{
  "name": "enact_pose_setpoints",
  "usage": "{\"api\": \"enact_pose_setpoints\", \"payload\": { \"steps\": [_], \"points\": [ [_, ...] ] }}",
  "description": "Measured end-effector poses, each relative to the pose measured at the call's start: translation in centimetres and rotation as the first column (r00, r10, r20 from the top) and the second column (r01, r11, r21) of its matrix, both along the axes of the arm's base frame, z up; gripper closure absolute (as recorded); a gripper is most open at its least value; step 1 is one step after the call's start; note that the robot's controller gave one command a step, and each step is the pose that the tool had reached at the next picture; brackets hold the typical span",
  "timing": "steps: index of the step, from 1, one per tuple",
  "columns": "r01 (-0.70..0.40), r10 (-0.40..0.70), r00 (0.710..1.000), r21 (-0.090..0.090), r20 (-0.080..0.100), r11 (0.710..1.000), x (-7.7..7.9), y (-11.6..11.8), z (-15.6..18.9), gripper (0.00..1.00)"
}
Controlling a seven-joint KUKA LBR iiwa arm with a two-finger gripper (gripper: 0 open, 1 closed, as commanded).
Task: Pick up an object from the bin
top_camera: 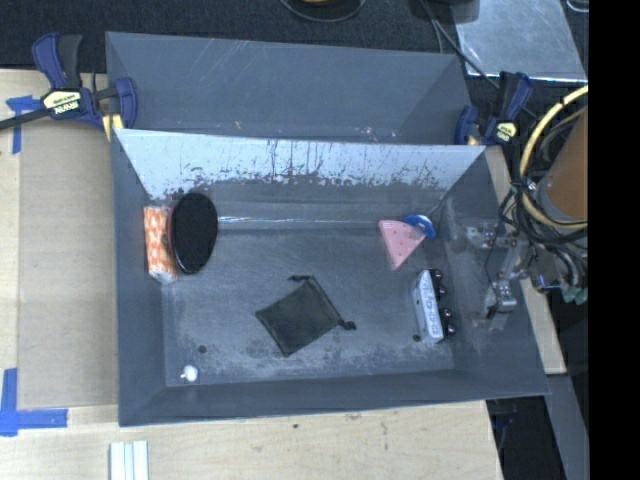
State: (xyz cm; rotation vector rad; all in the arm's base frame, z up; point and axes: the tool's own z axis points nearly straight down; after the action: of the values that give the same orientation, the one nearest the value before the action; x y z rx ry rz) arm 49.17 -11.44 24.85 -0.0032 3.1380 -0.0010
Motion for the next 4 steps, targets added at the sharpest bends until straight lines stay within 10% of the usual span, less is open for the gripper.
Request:
{"api": "enact_pose_setpoints", "payload": {
  "steps": [1,2,3,4],
  "points": [
    [0.014,-0.014,1.0,-0.001,0.008,1.0,4.6,3.9,-8.9,0.0],
    [0.012,-0.012,1.0,0.0,0.001,1.0,2.5,7.6,-8.3,0.0],
    [0.137,-0.137,0.99,0.002,0.013,0.991,6.4,9.4,-15.6,0.0],
    [-0.112,0.112,0.994,-0.001,0.007,0.994,7.5,15.2,-15.6,0.0]
  ]
}}
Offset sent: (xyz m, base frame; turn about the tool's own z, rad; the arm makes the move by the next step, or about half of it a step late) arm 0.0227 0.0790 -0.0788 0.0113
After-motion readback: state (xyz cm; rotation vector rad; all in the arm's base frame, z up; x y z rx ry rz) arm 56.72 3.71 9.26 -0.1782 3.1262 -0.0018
